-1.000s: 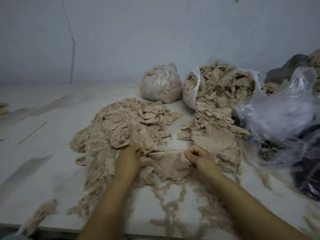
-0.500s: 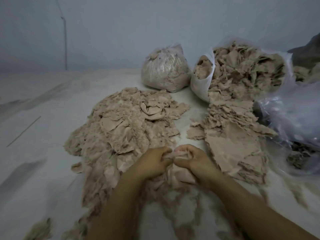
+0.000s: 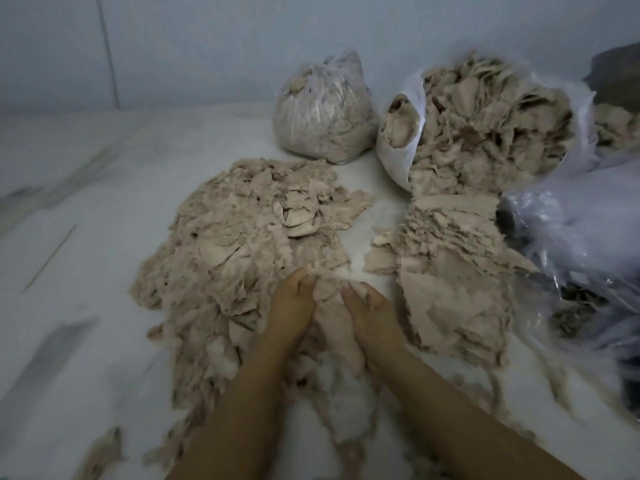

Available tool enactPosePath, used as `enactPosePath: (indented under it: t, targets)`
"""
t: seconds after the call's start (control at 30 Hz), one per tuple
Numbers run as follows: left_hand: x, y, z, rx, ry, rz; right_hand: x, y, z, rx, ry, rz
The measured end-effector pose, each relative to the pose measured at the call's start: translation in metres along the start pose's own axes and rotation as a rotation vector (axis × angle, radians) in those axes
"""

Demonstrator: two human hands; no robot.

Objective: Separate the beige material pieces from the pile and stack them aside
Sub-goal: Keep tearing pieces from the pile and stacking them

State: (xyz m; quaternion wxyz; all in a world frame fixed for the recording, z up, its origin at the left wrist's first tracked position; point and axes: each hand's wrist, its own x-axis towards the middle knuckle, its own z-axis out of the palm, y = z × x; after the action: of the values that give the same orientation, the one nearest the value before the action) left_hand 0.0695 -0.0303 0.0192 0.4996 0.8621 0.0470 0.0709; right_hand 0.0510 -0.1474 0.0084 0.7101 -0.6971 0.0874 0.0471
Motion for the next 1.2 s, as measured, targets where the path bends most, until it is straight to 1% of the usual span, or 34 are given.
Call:
enactPosePath:
  t: [0.07, 0.1, 0.13, 0.17, 0.23, 0.27, 0.33, 0.37, 0.43, 0.5, 0.57, 0.6, 0.67, 0.73, 0.77, 0.8, 0.87, 0.93, 1.0, 1.07, 1.2]
  targets:
    - [-0.008, -0.009, -0.011, 0.091, 0.047, -0.003, -0.013, 0.006, -0.002, 0.014, 0.003, -0.015]
    - [-0.008, -0.019, -0.017, 0.115, 0.109, -0.014, -0.018, 0.01, -0.005, 0.026, 0.009, -0.024]
    - [-0.008, -0.026, -0.024, 0.106, 0.163, -0.033, -0.021, 0.016, -0.008, 0.066, 0.015, -0.039]
    - [-0.009, -0.034, -0.029, 0.109, 0.18, -0.015, -0.025, 0.022, -0.011, 0.11, 0.027, -0.052]
    - [-0.02, -0.042, -0.033, 0.199, 0.102, 0.134, -0.038, 0.031, -0.014, 0.099, 0.014, -0.107]
    - [-0.029, -0.042, -0.032, 0.196, 0.07, 0.179, -0.044, 0.032, -0.013, 0.084, 0.005, -0.125]
    - [-0.056, -0.032, -0.027, 0.035, 0.063, 0.2, -0.062, 0.027, -0.012, 0.082, 0.04, -0.129]
    - [-0.069, -0.027, -0.022, -0.1, 0.059, 0.196, -0.068, 0.023, -0.011, 0.068, 0.068, -0.137]
    - [-0.083, -0.01, -0.011, -0.331, -0.033, 0.05, -0.075, 0.017, -0.012, 0.071, 0.072, -0.159]
    - [-0.087, -0.001, -0.002, -0.5, -0.182, -0.124, -0.082, 0.017, -0.013, 0.077, 0.058, -0.165]
    - [-0.094, 0.001, 0.001, -0.616, -0.242, -0.228, -0.085, 0.021, -0.017, 0.037, 0.122, -0.205]
    - [-0.094, 0.001, 0.002, -0.602, -0.233, -0.238, -0.086, 0.022, -0.018, -0.016, 0.161, -0.237]
    - [-0.094, 0.002, 0.006, -0.409, -0.171, -0.127, -0.084, 0.017, -0.021, -0.108, 0.201, -0.305]
    - [-0.093, 0.007, 0.012, -0.223, -0.139, 0.016, -0.08, 0.012, -0.021, -0.074, 0.217, -0.34]
    - [-0.094, 0.011, 0.014, -0.171, -0.146, 0.061, -0.079, 0.008, -0.021, -0.047, 0.238, -0.339]
    - [-0.095, 0.011, 0.014, -0.153, -0.145, 0.104, -0.078, 0.006, -0.021, -0.034, 0.268, -0.343]
    - [-0.095, 0.009, 0.013, -0.182, -0.09, 0.173, -0.076, 0.006, -0.024, -0.079, 0.314, -0.362]
    - [-0.092, 0.005, 0.01, -0.227, -0.065, 0.188, -0.077, 0.009, -0.031, -0.119, 0.312, -0.369]
    - [-0.092, 0.005, 0.009, -0.235, -0.087, 0.188, -0.079, 0.016, -0.038, -0.139, 0.304, -0.35]
    - [-0.096, 0.004, 0.011, -0.239, -0.117, 0.171, -0.081, 0.021, -0.044, -0.141, 0.334, -0.304]
    - [-0.098, 0.0, 0.014, -0.174, -0.16, 0.193, -0.079, 0.031, -0.052, -0.133, 0.376, -0.243]
